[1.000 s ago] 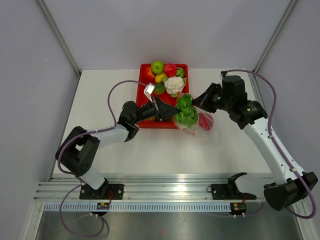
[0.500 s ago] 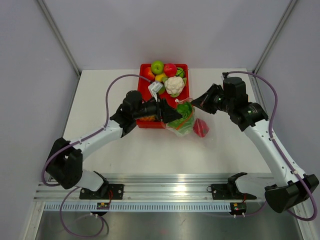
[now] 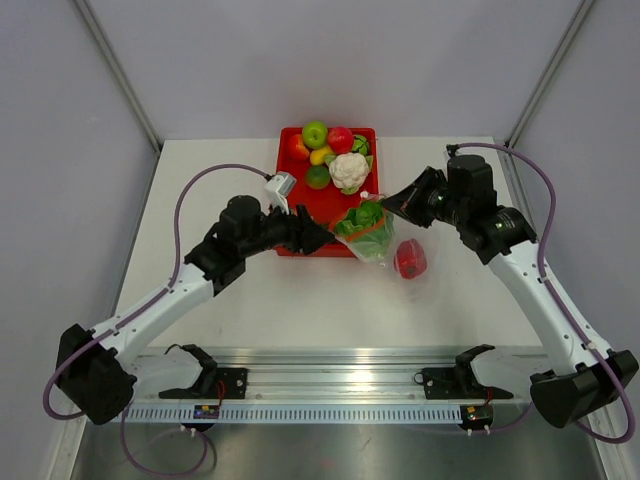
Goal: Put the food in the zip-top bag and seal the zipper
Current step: Place the fake vegetable in the zipper food storage bag, then adjust the zipper food storage bag at the center of the board.
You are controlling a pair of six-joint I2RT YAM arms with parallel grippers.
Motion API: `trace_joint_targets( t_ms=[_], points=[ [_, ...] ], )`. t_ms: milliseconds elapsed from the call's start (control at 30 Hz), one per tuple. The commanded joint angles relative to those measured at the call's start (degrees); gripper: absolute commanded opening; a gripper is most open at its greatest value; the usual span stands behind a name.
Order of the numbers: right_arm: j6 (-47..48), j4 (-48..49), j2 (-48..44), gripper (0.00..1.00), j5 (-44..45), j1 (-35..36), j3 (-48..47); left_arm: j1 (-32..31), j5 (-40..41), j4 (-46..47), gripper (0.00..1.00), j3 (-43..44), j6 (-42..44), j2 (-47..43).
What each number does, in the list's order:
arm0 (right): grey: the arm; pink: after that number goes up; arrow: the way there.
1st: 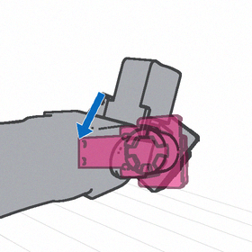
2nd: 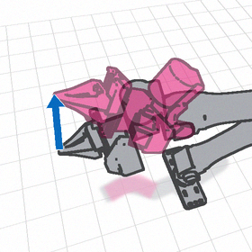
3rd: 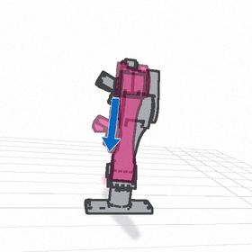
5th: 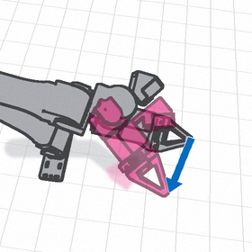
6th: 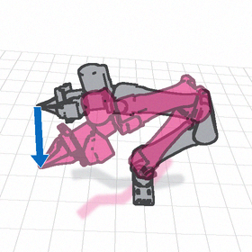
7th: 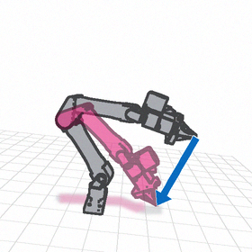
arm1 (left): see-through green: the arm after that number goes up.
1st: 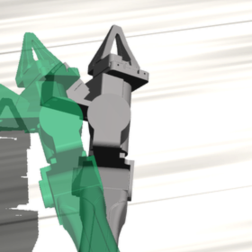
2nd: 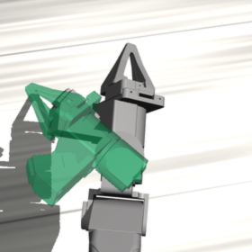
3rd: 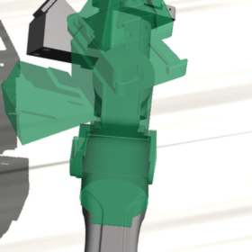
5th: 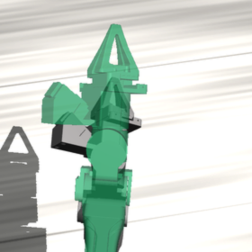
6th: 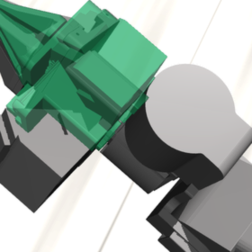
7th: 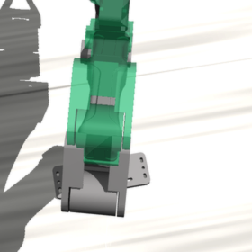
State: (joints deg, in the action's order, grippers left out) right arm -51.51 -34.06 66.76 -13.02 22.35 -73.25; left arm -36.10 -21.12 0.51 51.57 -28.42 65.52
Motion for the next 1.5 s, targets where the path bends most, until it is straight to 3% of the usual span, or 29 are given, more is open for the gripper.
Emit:
trace_joint_targets(
  t_ms=[0, 200, 533, 667, 933, 1167, 1467],
  points=[
    [-1.14, 4.18, -2.51, 0.0, -0.43, 0.06, -0.14, 1.55, 3.47, -2.45, 0.59, -2.78, -4.51, 0.48],
    [-1.14, 4.45, -2.6, 0.0, -0.96, 0.06, 0.39, 2.26, 3.9, -0.86, 0.56, -3.32, -9.36, 5.31],
    [-0.88, 3.92, -3.3, 0.0, -0.96, 0.06, 0.22, 5.51, -6.11, 4.93, 0.5, -0.59, -10.95, 14.46],
    [-0.7, 3.39, -3.57, 0.0, -0.7, 0.15, 0.3, 5.6, -6.82, 7.48, 0.49, -2.08, -12.27, 12.8],
    [-0.09, 2.78, -3.74, 0.0, -0.34, 0.15, 0.04, 7.53, -2.78, 3.27, 0.51, -1.03, -10.6, 10.33],
    [0.18, 2.6, -4.01, 0.0, 0.01, 0.06, 0.04, 8.85, -3.57, 6.78, 0.51, -0.33, -13.84, 10.77],
    [0.0, 2.42, -4.27, 0.0, 0.01, 0.15, 0.3, 8.94, -4.98, 12.14, 0.43, 0.37, -17.8, 13.23]
  ],
)
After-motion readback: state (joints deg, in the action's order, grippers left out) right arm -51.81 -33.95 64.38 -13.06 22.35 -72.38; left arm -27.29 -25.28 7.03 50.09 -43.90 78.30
